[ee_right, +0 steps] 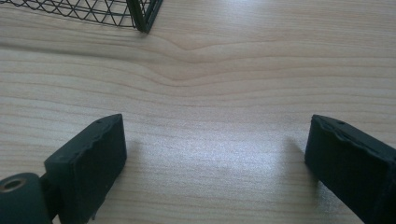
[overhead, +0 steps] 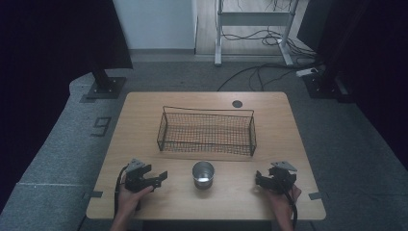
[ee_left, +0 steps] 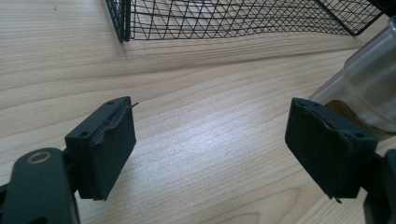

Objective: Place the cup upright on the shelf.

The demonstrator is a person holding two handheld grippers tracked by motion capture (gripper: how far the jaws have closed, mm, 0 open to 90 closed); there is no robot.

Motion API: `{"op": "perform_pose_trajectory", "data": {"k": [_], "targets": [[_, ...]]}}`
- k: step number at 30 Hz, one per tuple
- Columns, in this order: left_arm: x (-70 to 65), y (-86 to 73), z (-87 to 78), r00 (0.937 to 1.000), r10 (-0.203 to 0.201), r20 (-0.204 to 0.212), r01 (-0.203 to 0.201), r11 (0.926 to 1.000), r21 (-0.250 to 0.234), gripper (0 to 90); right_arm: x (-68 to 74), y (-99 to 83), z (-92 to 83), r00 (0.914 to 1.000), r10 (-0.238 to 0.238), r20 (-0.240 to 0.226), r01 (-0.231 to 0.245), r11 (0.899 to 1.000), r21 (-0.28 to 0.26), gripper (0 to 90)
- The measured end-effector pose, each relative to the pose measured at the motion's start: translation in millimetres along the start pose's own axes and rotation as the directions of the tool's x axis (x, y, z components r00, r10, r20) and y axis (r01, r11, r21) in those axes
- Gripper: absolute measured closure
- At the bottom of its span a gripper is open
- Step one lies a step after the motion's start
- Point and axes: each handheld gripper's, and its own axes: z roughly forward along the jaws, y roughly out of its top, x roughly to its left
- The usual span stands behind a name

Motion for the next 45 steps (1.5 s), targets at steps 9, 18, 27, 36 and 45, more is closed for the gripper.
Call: {"op": "perform_pose_trajectory", "data": {"k": [9,18,27,36,45], "targets": [[-1.6,1.5,-3.3,1.0000,0.004,0.006,-0.004,0.9998,-0.018,16.4,-0.1,0.0,0.0,1.0000,0.000,-0.001,0.000,1.000,0.000,5.3],[-6.7,3.6,-5.7,0.9997,0.020,0.018,-0.019,0.9994,-0.030,16.4,0.0,-0.2,-0.3,1.0000,0.002,-0.003,-0.002,1.000,0.001,5.6],[-10.3,7.3,-13.2,0.9992,0.033,0.022,-0.031,0.9980,-0.055,16.4,0.2,-0.7,-1.0,1.0000,0.004,-0.001,-0.004,1.000,0.000,6.1],[-21.0,14.4,-24.2,0.9982,0.042,0.044,-0.036,0.9915,-0.125,18.2,0.0,-0.7,-1.1,1.0000,0.003,-0.004,-0.003,1.000,-0.001,6.3],[-30.4,19.4,-26.8,0.9949,0.056,0.085,-0.044,0.9901,-0.133,18.2,0.3,-0.7,-1.1,1.0000,0.002,0.001,-0.002,1.000,0.000,6.3]]}}
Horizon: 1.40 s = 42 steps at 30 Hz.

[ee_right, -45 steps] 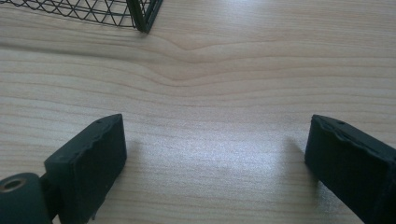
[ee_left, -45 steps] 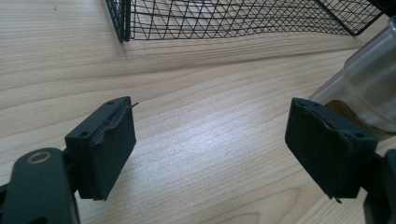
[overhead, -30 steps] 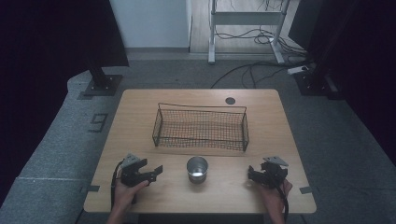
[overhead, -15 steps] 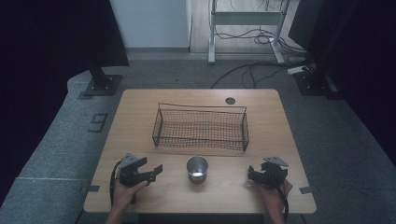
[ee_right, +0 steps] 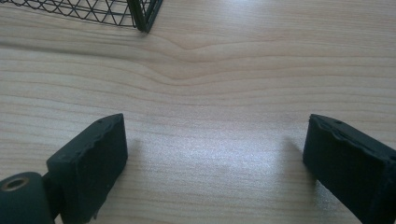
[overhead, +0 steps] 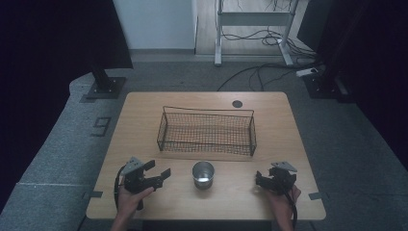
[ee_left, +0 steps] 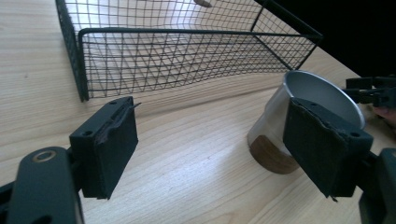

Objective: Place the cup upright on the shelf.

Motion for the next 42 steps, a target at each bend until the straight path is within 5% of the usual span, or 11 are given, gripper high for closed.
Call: {"op": "perform_pose_trajectory", "data": {"k": [26,42], "targets": [[-41.9,-0.7,35.5,0.9909,0.099,0.091,-0.107,0.9908,0.083,17.1,-1.0,0.4,0.5,1.0000,-0.002,-0.004,0.002,1.000,-0.004,7.1],[-59.4,-0.4,55.8,0.9867,0.129,0.099,-0.140,0.9830,0.119,14.0,-0.8,0.4,0.5,1.0000,-0.003,-0.002,0.003,1.000,-0.004,7.4]]}}
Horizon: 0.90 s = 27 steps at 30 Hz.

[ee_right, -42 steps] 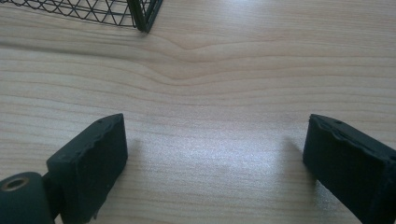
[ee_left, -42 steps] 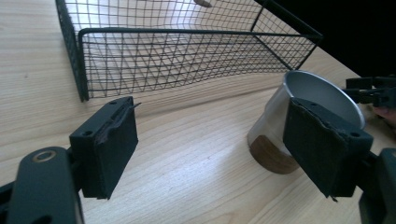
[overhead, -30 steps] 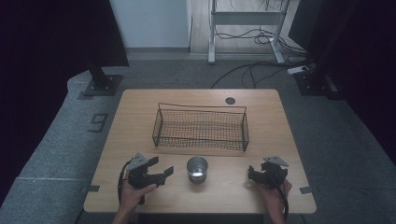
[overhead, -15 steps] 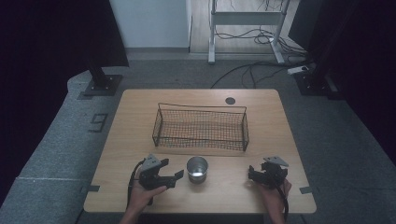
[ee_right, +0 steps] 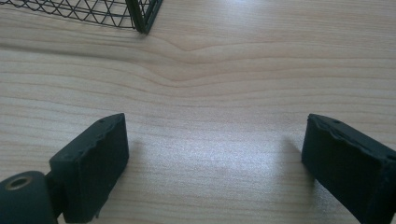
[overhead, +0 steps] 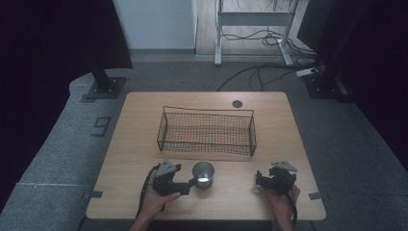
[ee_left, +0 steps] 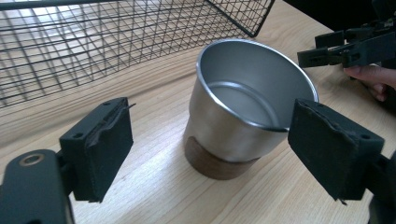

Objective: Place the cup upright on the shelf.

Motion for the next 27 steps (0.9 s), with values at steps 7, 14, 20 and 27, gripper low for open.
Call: {"op": "perform_pose_trajectory", "data": {"k": [7,14,20,27], "targets": [[-10.9,2.7,10.8,0.9994,0.019,0.027,-0.020,0.9995,0.024,11.6,-0.1,-0.1,-0.1,1.0000,0.001,0.001,-0.001,1.000,-0.002,8.0],[-18.0,3.7,18.0,0.9988,0.038,0.031,-0.039,0.9985,0.038,9.7,-0.1,-0.1,-0.2,1.0000,0.002,0.003,-0.002,1.000,-0.004,8.4],[-22.9,8.7,24.8,0.9985,0.051,0.019,-0.052,0.9979,0.038,9.4,-0.2,0.1,0.1,1.0000,0.002,0.003,-0.002,1.000,-0.005,8.9],[-27.6,12.7,38.6,0.9978,0.066,0.009,-0.066,0.9960,0.060,9.3,-0.2,0.2,0.1,1.0000,0.002,0.003,-0.002,1.000,-0.006,8.9]]}}
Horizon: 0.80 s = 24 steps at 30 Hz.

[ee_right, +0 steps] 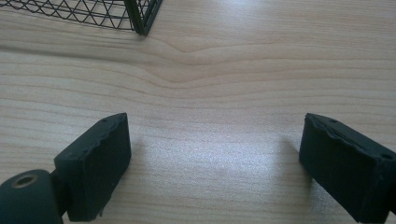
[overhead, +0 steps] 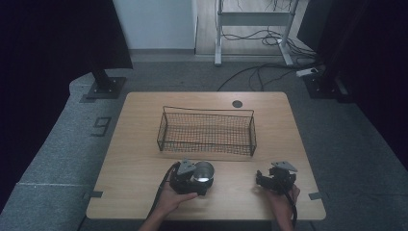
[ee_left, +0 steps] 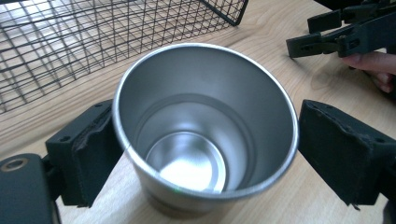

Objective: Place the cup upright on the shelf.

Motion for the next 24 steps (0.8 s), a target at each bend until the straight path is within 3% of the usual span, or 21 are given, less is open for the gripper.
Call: {"op": "perform_pose_trajectory", "data": {"k": [6,12,18,24], "targets": [[-1.2,1.3,13.0,0.9995,0.011,-0.028,-0.011,0.9999,0.006,10.7,0.0,0.0,0.0,1.0000,0.000,0.000,0.000,1.000,0.000,9.0],[-2.8,-1.4,14.8,0.9985,0.032,-0.044,-0.033,0.9994,-0.012,13.4,0.0,0.0,0.0,1.0000,0.000,0.001,0.000,1.000,-0.001,9.1],[-3.5,-2.0,14.1,0.9977,0.057,-0.038,-0.058,0.9982,-0.016,14.4,-0.1,0.0,-0.1,1.0000,0.000,0.001,0.000,1.000,-0.001,9.2],[-1.1,-1.0,7.5,0.9981,0.056,-0.024,-0.057,0.9977,-0.036,14.7,0.0,0.0,-0.1,1.0000,0.000,0.001,0.000,1.000,-0.002,9.7]]}}
